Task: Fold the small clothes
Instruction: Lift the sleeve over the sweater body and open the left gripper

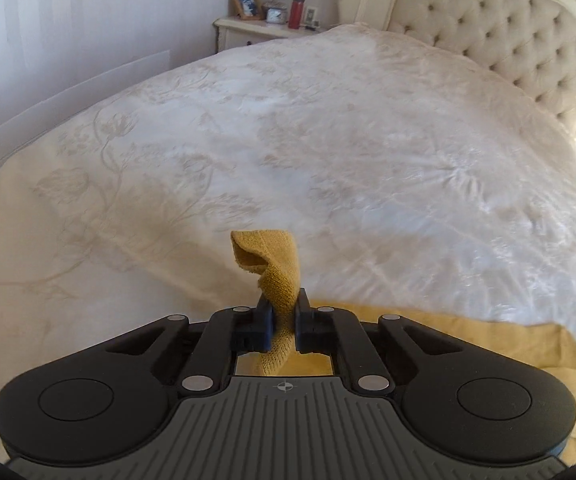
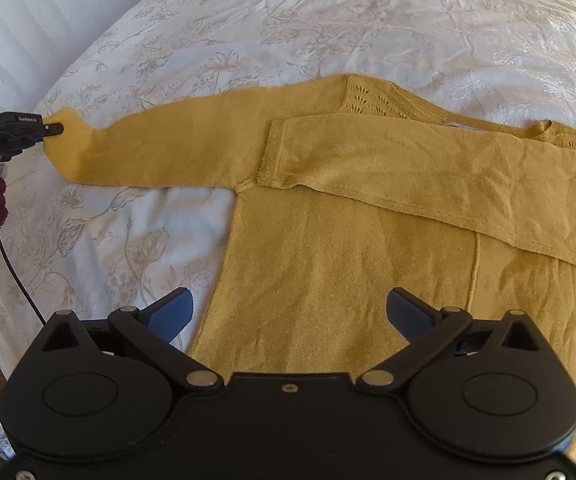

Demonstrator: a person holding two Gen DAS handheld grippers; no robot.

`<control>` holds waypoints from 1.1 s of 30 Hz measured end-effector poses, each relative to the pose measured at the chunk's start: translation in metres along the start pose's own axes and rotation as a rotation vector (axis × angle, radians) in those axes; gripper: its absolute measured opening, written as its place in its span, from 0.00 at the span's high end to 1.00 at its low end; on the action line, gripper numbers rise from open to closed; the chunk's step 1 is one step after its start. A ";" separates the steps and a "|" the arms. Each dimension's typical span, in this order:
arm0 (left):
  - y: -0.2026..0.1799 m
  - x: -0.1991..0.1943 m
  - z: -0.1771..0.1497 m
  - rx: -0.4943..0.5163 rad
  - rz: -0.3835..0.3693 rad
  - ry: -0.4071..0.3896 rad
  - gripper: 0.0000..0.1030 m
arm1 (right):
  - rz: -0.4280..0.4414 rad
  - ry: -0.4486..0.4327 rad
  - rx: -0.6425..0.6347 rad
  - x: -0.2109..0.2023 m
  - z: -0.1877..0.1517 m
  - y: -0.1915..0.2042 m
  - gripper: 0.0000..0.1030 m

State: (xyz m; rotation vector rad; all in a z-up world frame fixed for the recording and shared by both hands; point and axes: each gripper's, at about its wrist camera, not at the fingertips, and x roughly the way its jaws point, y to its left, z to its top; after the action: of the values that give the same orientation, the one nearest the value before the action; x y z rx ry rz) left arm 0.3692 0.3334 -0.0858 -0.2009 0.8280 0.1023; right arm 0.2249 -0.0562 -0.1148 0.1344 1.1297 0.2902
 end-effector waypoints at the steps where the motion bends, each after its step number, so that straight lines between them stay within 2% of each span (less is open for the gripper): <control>1: -0.011 -0.008 0.003 0.004 -0.023 -0.011 0.91 | 0.004 -0.002 0.004 -0.001 -0.002 -0.003 0.00; 5: -0.065 -0.039 0.010 0.028 -0.153 -0.067 0.91 | 0.025 -0.013 0.023 -0.007 -0.013 -0.021 0.00; 8: -0.115 -0.057 0.011 0.069 -0.216 -0.102 0.91 | 0.046 -0.021 0.038 -0.013 -0.022 -0.039 0.00; 15: -0.236 -0.065 -0.013 0.084 -0.365 -0.089 0.91 | 0.069 -0.068 0.094 -0.044 -0.043 -0.095 0.00; 21: -0.332 -0.054 -0.055 0.105 -0.440 -0.052 0.91 | 0.058 -0.091 0.129 -0.070 -0.056 -0.147 0.00; 25: -0.387 -0.035 -0.087 0.123 -0.470 0.010 0.90 | 0.043 -0.100 0.146 -0.084 -0.065 -0.176 0.00; 28: -0.418 -0.024 -0.111 0.148 -0.481 0.067 0.89 | 0.034 -0.107 0.162 -0.091 -0.072 -0.190 0.00; 30: -0.432 -0.021 -0.125 0.176 -0.484 0.099 0.85 | 0.031 -0.110 0.173 -0.094 -0.076 -0.195 0.00; 33: -0.440 -0.026 -0.139 0.239 -0.485 0.105 0.83 | 0.026 -0.113 0.185 -0.095 -0.081 -0.201 0.00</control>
State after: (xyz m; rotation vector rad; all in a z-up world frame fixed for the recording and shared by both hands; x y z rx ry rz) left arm 0.3256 -0.1263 -0.0976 -0.1773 0.8681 -0.4638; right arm 0.1459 -0.2794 -0.1167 0.3253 1.0423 0.1983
